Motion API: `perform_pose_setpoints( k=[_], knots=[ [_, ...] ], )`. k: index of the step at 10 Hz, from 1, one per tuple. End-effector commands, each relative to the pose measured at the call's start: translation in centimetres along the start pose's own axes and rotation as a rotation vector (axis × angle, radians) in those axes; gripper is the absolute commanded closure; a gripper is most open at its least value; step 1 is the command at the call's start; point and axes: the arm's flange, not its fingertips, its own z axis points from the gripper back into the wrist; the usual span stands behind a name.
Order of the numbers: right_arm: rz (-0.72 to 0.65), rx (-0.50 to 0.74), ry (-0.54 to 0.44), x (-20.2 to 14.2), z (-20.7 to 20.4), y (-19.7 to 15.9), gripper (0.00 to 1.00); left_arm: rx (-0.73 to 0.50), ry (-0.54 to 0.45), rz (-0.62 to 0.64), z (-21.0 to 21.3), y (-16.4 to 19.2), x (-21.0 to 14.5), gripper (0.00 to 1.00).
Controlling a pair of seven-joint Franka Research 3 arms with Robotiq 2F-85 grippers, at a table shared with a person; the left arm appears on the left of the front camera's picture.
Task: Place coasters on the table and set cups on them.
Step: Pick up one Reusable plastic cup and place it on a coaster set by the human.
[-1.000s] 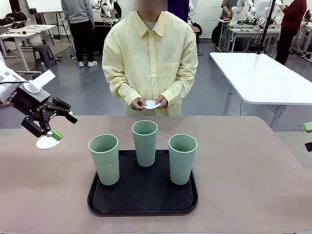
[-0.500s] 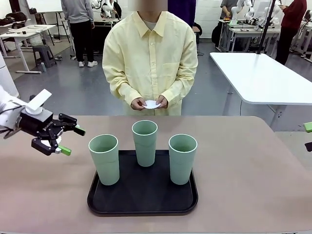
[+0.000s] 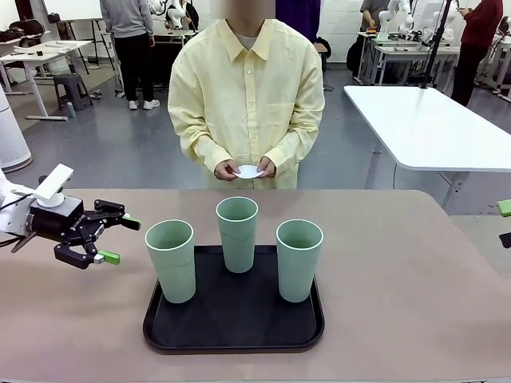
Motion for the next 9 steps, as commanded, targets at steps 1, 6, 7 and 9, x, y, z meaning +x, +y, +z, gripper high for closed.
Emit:
perform_pose_setpoints(
  k=[1, 6, 7, 9],
  knots=[
    [0.007, 0.013, 0.002, 0.0, 0.0, -0.1, 0.0, -0.027, -0.035, 0.023, -1.1, 1.0, -0.7, 0.0],
    [0.007, 0.013, 0.002, 0.0, 0.0, -0.1, 0.0, -0.043, -0.025, 0.053, -4.4, 2.9, -1.5, 0.0],
    [0.007, 0.013, 0.002, 0.0, 0.0, -0.1, 0.0, -0.05, -0.03, 0.051, -5.0, 3.1, -1.6, 0.0],
    [0.007, 0.013, 0.002, 0.0, 0.0, -0.1, 0.0, -0.075, -0.034, 0.066, -6.2, 3.2, -1.9, 0.0]
  ],
)
